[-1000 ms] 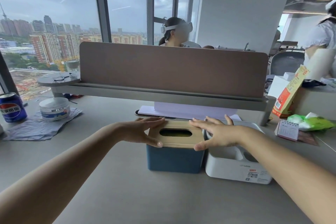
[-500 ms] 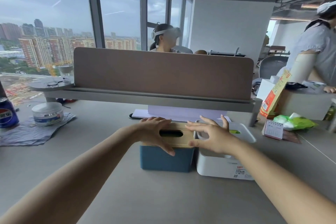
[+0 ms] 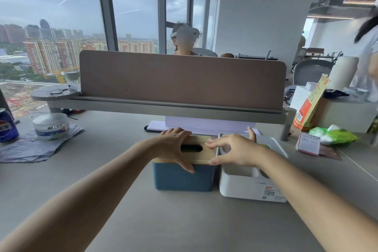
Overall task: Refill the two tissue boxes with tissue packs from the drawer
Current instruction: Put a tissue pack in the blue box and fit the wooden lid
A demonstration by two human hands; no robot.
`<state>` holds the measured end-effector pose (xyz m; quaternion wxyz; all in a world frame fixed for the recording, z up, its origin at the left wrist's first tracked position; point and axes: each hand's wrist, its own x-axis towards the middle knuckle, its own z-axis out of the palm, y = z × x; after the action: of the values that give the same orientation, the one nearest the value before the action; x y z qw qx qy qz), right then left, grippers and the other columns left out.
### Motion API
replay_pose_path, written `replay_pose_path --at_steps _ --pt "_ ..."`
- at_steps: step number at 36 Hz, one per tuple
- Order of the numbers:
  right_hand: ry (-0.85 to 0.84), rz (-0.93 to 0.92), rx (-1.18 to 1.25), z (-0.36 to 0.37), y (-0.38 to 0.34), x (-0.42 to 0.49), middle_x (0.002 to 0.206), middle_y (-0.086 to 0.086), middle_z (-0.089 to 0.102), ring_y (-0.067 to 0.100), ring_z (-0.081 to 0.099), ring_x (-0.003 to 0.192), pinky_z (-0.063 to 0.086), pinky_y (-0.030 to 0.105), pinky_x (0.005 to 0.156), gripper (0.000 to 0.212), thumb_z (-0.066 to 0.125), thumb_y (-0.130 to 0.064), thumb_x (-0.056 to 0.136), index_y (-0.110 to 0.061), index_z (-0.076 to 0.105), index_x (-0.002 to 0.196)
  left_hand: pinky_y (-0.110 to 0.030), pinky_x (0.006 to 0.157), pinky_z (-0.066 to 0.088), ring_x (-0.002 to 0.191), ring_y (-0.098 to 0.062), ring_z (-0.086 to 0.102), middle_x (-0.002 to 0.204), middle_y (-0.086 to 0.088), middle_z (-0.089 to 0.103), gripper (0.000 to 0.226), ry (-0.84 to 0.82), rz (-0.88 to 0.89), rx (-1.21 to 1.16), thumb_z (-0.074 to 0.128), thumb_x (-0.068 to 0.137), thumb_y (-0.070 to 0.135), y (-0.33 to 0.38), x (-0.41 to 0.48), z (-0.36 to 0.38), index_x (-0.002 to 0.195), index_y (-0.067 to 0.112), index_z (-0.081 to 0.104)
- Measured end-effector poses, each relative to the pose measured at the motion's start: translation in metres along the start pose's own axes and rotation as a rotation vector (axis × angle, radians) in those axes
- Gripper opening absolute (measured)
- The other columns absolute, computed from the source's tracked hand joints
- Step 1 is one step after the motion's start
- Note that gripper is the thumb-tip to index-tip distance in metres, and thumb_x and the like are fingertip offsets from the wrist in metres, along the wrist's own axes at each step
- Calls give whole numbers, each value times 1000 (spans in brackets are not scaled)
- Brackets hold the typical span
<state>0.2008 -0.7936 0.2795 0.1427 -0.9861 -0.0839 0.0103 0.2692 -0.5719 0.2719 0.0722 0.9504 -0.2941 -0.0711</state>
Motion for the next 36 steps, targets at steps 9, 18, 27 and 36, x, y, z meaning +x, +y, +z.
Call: replay_pose_path --at_steps 9,18,27,36 --pt "-32 14 -55 -7 -10 -8 144 -31 41 9 26 142 -25 56 109 58 58 -70 77 -50 49 131 -42 116 21 145 -20 10 158 16 13 115 21 34 -88 75 51 75 -9 -11 4 147 48 18" --pt "-91 -115 -40 -4 -23 -1 149 -18 35 11 17 141 -8 52 116 47 60 -50 86 -53 47 131 -22 88 35 131 -9 38 146 9 41 49 117 158 -131 75 72 57 -35 -27 7 107 25 64" --pt "-133 -113 5 -3 -23 5 149 -21 34 11 25 134 5 42 115 37 65 -49 84 -48 57 120 -23 79 37 111 5 36 150 11 39 31 58 147 -97 71 79 53 -28 -24 0 88 23 68" --pt "-185 -133 23 -7 -23 10 149 -24 32 5 31 110 15 36 109 34 65 -45 83 -46 56 116 -32 94 45 113 -8 49 154 17 31 37 44 121 -112 72 75 56 -23 -27 -4 91 22 70"
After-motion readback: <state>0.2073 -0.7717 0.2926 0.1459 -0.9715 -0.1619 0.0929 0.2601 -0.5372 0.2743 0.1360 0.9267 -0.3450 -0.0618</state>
